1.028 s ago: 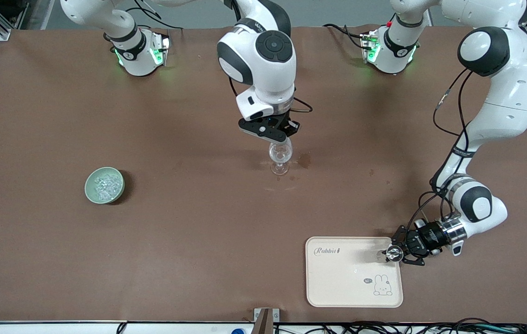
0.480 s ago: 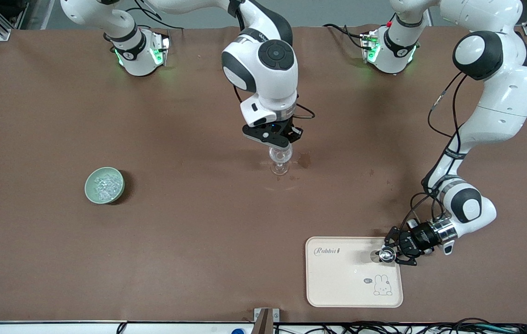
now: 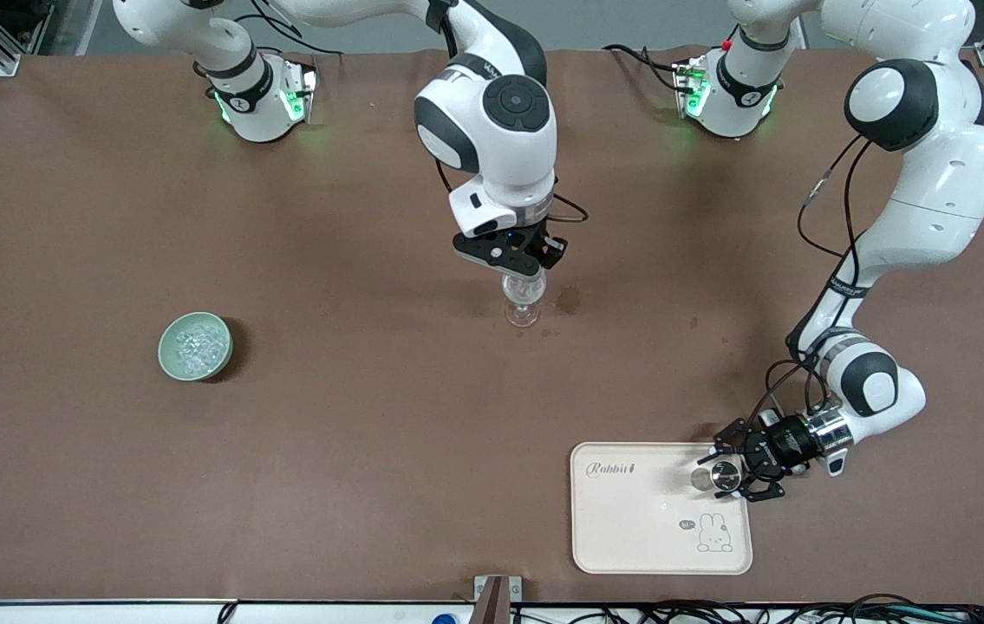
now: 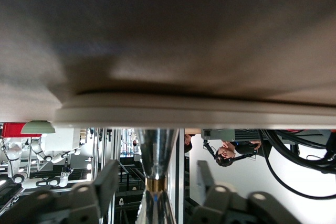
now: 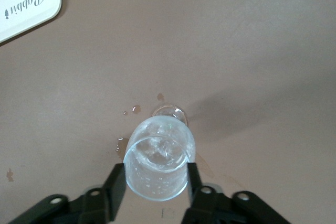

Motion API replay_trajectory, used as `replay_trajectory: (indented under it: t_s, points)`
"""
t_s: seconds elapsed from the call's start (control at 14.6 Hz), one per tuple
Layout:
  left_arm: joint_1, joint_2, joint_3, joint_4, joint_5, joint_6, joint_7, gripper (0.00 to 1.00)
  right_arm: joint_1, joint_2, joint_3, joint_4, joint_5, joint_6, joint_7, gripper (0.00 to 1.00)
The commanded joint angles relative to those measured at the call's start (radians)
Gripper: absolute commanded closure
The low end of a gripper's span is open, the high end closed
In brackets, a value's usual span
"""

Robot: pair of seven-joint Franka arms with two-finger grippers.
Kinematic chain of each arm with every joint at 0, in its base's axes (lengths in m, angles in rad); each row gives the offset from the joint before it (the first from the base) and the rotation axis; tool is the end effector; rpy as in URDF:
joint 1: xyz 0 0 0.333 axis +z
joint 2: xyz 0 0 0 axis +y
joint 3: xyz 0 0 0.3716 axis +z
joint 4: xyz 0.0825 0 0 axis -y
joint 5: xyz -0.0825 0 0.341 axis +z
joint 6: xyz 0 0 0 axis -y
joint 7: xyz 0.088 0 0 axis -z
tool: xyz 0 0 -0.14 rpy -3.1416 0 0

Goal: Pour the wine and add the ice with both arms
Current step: 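Drop the ice cube into the glass while the left gripper releases the jigger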

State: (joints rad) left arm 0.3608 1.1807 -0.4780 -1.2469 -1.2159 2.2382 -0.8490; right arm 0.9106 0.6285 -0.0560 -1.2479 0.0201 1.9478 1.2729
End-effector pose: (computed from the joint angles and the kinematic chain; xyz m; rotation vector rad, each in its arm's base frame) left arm 0.7731 -0.0199 0.1414 1.0637 1.5926 -0.7991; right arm 0.4714 0.5613 0.4283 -3.0186 0.6326 -0.0725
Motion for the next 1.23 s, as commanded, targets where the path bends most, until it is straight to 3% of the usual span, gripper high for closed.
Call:
replay_trajectory:
  t_s: [0.0, 0.21, 0.41, 0.75, 0.96, 1.17]
  points:
    - [0.010, -0.062, 0.010, -0.014, 0.039, -0.003, -0.002, 0.00, 0.010, 0.004, -0.007, 0.016, -0.011, -0.016, 0.019, 0.03]
    - [0.056, -0.150, 0.009, -0.080, 0.240, -0.049, -0.036, 0.00, -0.005, -0.019, -0.016, 0.015, -0.026, -0.050, 0.008, 0.01]
    - [0.113, -0.222, 0.001, -0.072, 0.520, -0.202, -0.077, 0.00, -0.074, -0.117, -0.018, -0.013, -0.139, -0.193, -0.102, 0.00]
    - [0.119, -0.371, -0.002, -0.071, 0.827, -0.409, -0.082, 0.00, -0.327, -0.291, -0.015, -0.136, -0.155, -0.199, -0.424, 0.00]
    - [0.103, -0.488, -0.007, -0.071, 0.941, -0.489, -0.074, 0.00, -0.468, -0.395, -0.013, -0.243, -0.149, -0.194, -0.626, 0.00]
    - [0.099, -0.599, -0.080, -0.072, 1.076, -0.552, -0.050, 0.00, -0.583, -0.490, -0.012, -0.338, -0.146, -0.194, -0.775, 0.00]
